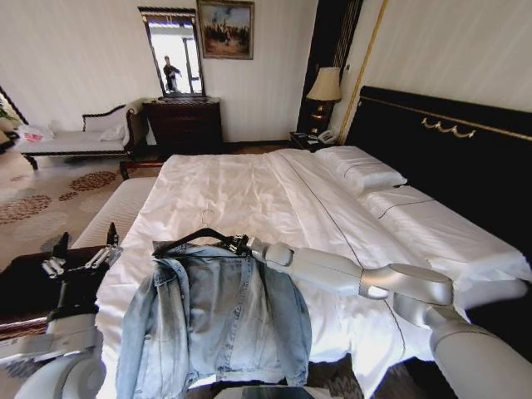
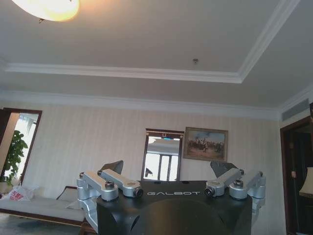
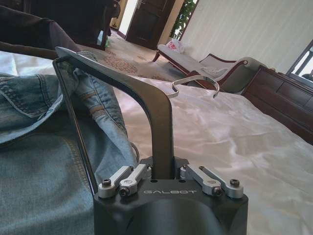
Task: Pick up the clothes from the bed and hang them on the clothes hanger.
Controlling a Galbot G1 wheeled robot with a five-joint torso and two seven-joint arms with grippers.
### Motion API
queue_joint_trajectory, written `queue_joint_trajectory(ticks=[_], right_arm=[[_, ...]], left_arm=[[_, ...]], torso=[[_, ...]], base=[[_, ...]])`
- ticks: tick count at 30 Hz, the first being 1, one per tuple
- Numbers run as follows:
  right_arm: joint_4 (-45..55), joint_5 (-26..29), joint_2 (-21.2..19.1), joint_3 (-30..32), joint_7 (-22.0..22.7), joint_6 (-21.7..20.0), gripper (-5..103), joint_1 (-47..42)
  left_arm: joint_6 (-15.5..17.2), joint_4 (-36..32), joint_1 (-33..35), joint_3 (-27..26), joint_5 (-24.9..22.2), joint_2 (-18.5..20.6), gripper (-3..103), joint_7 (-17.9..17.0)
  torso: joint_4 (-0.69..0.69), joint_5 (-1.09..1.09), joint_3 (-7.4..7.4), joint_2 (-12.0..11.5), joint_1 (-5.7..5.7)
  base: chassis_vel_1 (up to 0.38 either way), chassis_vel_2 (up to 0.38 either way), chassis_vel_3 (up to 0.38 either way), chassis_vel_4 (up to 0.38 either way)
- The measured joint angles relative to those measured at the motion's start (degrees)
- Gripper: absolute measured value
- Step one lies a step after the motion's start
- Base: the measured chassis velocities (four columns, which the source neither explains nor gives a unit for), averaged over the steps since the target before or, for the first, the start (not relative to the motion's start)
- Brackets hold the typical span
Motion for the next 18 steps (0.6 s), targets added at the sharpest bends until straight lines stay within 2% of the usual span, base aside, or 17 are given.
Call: queue_joint_trajectory(ticks=[6,12,18], right_arm=[[0.03,0.01,0.05,-0.01,-0.05,0.20,21,0.01],[-1.37,-1.21,1.34,0.15,-0.60,5.06,21,-0.48],[-1.08,-2.44,0.99,0.36,0.83,3.46,21,-0.34]], left_arm=[[0.09,-0.06,-0.01,0.21,0.06,0.01,100,0.00],[0.11,-0.13,0.15,0.07,0.10,0.02,100,0.00],[0.11,-0.23,0.28,0.01,0.10,0.00,100,0.00]], torso=[[-0.01,0.02,0.00,0.00,0.00],[0.00,0.02,0.01,0.00,0.00],[0.01,0.01,0.00,0.00,0.00]], base=[[0.000,0.000,0.000,0.000],[0.000,0.000,0.000,0.000],[0.000,0.000,0.000,0.000]])
